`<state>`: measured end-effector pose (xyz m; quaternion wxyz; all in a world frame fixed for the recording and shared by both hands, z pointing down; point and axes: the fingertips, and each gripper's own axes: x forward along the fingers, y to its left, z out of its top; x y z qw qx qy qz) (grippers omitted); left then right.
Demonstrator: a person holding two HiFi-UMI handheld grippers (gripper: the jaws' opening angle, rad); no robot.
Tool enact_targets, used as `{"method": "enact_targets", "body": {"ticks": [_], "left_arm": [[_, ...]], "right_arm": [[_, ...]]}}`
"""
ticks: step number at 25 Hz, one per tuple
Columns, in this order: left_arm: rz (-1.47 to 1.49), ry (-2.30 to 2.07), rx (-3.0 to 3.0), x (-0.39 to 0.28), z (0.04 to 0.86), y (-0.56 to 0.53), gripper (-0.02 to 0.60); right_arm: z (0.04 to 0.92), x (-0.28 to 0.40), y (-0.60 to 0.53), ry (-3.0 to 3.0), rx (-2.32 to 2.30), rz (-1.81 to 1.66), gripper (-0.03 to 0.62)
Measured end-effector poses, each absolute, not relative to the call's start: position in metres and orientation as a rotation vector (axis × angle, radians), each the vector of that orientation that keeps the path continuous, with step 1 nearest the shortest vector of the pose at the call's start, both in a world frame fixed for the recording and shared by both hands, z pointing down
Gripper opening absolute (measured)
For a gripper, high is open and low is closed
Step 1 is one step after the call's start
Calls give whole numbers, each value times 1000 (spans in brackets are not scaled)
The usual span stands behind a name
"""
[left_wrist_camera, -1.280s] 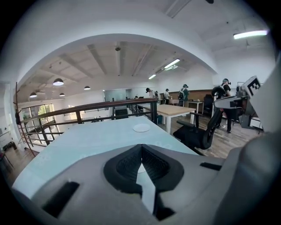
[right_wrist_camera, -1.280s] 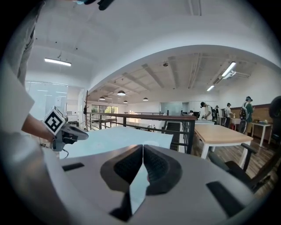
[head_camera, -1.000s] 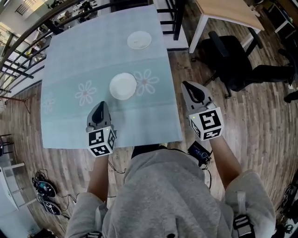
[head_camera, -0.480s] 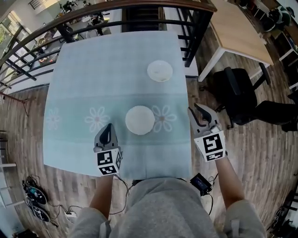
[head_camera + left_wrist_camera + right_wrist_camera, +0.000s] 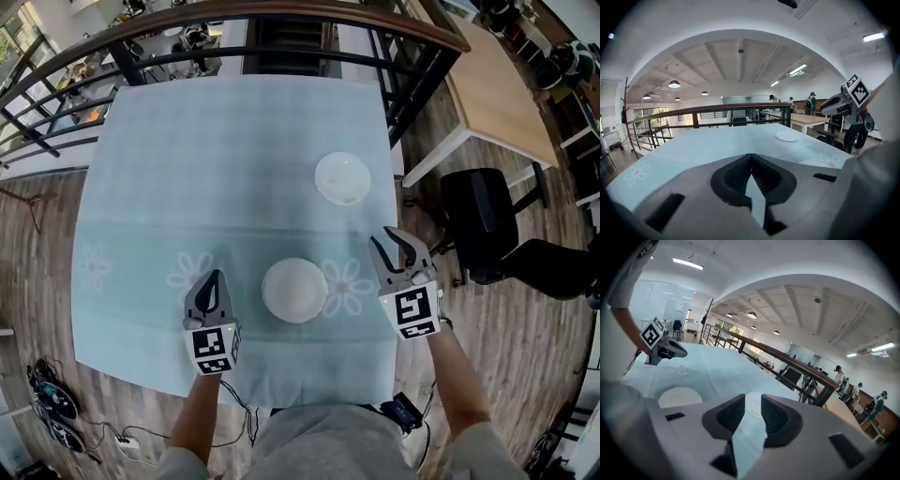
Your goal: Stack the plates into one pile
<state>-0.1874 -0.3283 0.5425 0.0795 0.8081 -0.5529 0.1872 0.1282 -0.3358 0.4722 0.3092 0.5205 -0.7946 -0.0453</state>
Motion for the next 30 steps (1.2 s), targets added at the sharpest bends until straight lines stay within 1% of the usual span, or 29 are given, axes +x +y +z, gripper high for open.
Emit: {"method": "enact_targets", "body": {"ticks": [5,12,20,30], "left_arm": [[566,-1626,2421,-201,575,-353,20],[607,-1585,2416,-196,616,-370,20],[587,-1596,2398,-199,619,-374,20],[632,-1591,2396,-197,621,-378,20]], "right_arm": [[505,114,-371,-1995,1306,-141,106],[555,116,-409,-1917,1223,-155,106],[607,123,-440,-1836,1119,-166,107],[641,119,-463,-1785,933,-252,110]]}}
